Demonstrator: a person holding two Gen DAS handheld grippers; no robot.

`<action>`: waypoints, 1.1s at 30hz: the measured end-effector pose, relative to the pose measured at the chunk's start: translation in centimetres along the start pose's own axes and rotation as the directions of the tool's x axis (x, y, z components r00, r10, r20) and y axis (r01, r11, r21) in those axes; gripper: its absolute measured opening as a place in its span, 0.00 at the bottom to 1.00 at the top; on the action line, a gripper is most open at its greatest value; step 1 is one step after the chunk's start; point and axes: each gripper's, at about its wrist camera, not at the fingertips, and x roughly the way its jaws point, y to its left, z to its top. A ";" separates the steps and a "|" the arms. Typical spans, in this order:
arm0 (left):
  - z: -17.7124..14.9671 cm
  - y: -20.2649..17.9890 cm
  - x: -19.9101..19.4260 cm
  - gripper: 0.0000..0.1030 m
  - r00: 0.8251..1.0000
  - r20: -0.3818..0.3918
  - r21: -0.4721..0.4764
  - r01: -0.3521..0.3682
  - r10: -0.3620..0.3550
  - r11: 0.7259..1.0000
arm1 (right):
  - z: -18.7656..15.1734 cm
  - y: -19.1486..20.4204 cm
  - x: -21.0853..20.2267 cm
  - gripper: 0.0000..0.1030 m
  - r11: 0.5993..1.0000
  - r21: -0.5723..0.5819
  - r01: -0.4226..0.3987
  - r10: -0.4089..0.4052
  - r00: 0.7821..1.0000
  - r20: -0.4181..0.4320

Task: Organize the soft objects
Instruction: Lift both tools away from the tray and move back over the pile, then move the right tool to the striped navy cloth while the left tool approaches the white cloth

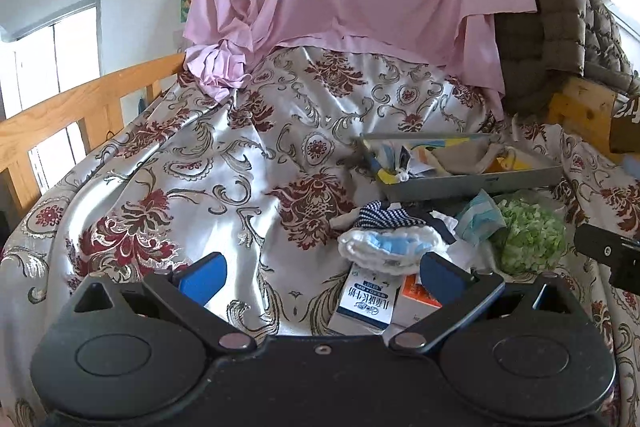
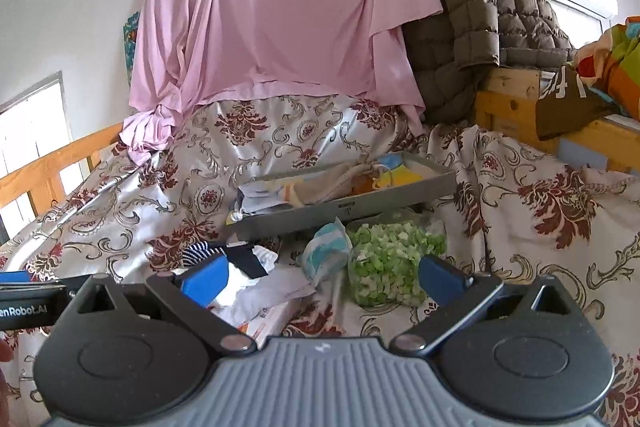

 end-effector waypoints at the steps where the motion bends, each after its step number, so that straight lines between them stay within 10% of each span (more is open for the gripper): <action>1: 0.0 0.0 0.1 0.99 1.000 -0.007 0.001 -0.007 0.007 1.000 | 0.0 0.0 0.2 1.00 1.000 0.003 0.001 -0.001 1.000 -0.011; 33: 0.0 1.7 4.5 0.99 0.968 -0.219 -0.085 -0.142 0.120 0.986 | -1.9 1.5 4.6 1.00 0.993 -0.003 -0.115 0.111 0.960 -0.257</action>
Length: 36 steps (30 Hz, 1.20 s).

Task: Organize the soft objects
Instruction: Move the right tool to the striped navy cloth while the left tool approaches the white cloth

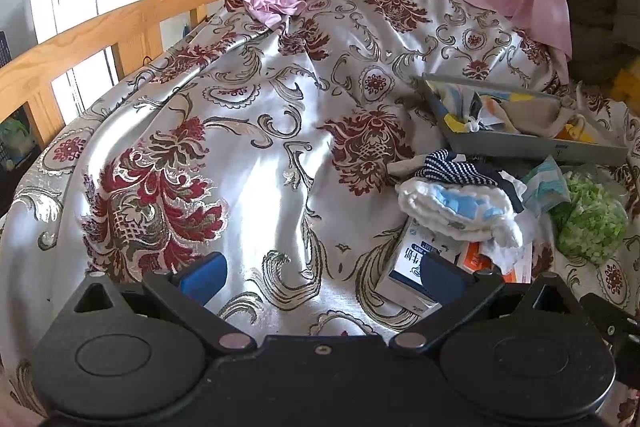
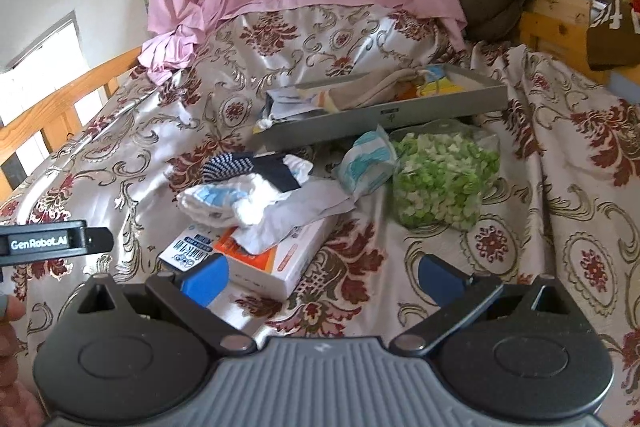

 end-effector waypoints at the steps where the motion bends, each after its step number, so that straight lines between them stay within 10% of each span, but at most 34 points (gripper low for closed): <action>1: 0.1 0.0 0.1 0.99 1.000 0.001 -0.001 0.001 -0.001 1.000 | 0.1 0.0 0.1 1.00 1.000 -0.004 -0.013 0.013 1.000 -0.001; 14: 2.2 0.3 4.5 0.99 0.990 -0.104 -0.079 0.091 -0.099 0.993 | 4.2 0.0 3.1 1.00 0.968 -0.223 -0.112 0.135 0.987 0.091; 21: 4.4 -0.4 6.3 0.99 0.977 -0.035 -0.044 0.207 -0.209 0.977 | 6.9 -0.6 8.7 1.00 0.956 -0.215 -0.197 0.228 0.965 0.132; 36: 4.1 -1.5 11.2 0.99 0.895 0.014 0.155 0.438 -0.445 0.885 | 9.8 -0.3 15.8 1.00 0.877 -0.195 -0.440 0.443 0.896 -0.029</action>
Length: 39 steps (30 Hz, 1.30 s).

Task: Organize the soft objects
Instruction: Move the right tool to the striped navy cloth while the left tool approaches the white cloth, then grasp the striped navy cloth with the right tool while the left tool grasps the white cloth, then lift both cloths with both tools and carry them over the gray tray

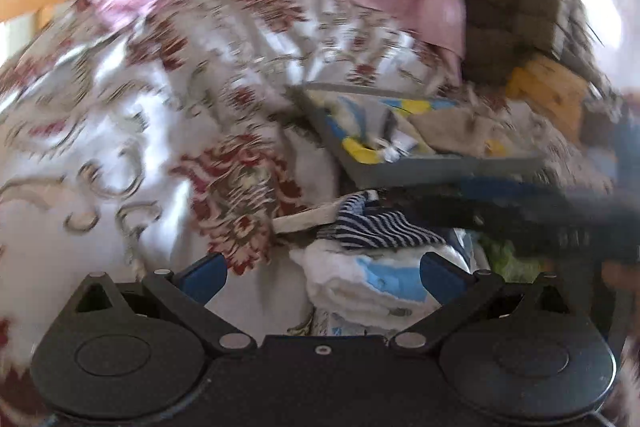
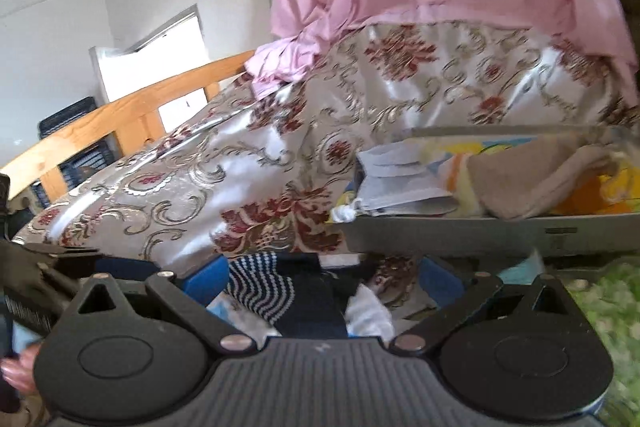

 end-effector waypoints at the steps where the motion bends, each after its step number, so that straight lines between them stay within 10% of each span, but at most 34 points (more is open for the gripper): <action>1: -0.1 -0.3 0.3 0.99 1.000 0.001 0.033 0.005 -0.005 0.999 | 0.2 -0.1 0.3 1.00 1.000 0.006 -0.025 0.025 1.000 -0.005; 16: -0.6 -0.8 2.8 0.81 0.985 -0.048 0.068 0.167 -0.164 0.984 | -0.1 1.5 5.4 0.68 0.997 -0.049 -0.058 0.049 0.986 -0.158; 26: -0.5 0.9 3.9 0.48 0.985 -0.052 -0.051 0.160 -0.163 0.986 | -0.8 -0.7 4.6 0.26 0.998 0.065 -0.012 0.019 0.994 -0.109; 39: -0.3 -2.0 2.2 0.18 0.998 -0.009 0.054 0.069 -0.069 0.996 | -0.1 -0.5 1.0 0.14 0.999 0.038 0.028 -0.026 0.999 -0.043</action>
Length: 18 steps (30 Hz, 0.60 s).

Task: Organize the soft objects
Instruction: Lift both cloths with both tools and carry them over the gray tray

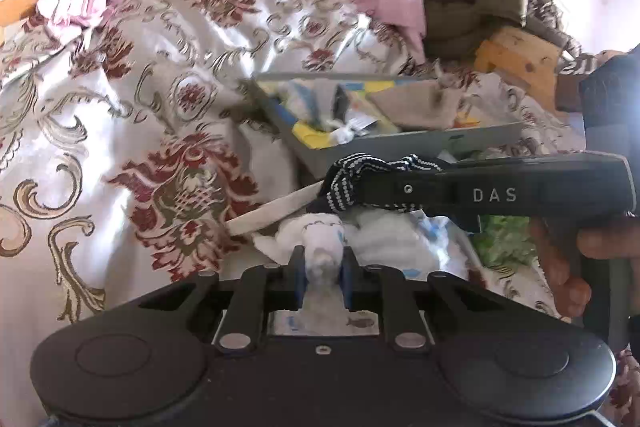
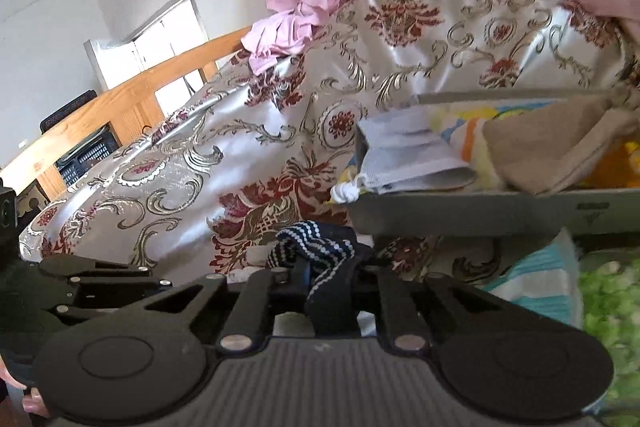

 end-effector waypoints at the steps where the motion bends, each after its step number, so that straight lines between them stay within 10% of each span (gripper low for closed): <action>1: 0.0 -0.2 -0.2 0.18 1.000 0.006 -0.004 0.000 0.000 1.000 | 0.1 0.0 -0.7 0.14 1.000 -0.004 0.011 -0.010 1.000 0.008; 18: 0.7 -5.4 -9.7 0.12 0.986 0.163 -0.042 0.039 -0.032 0.998 | 0.8 1.2 -13.6 0.14 0.993 0.045 0.113 -0.121 0.961 0.249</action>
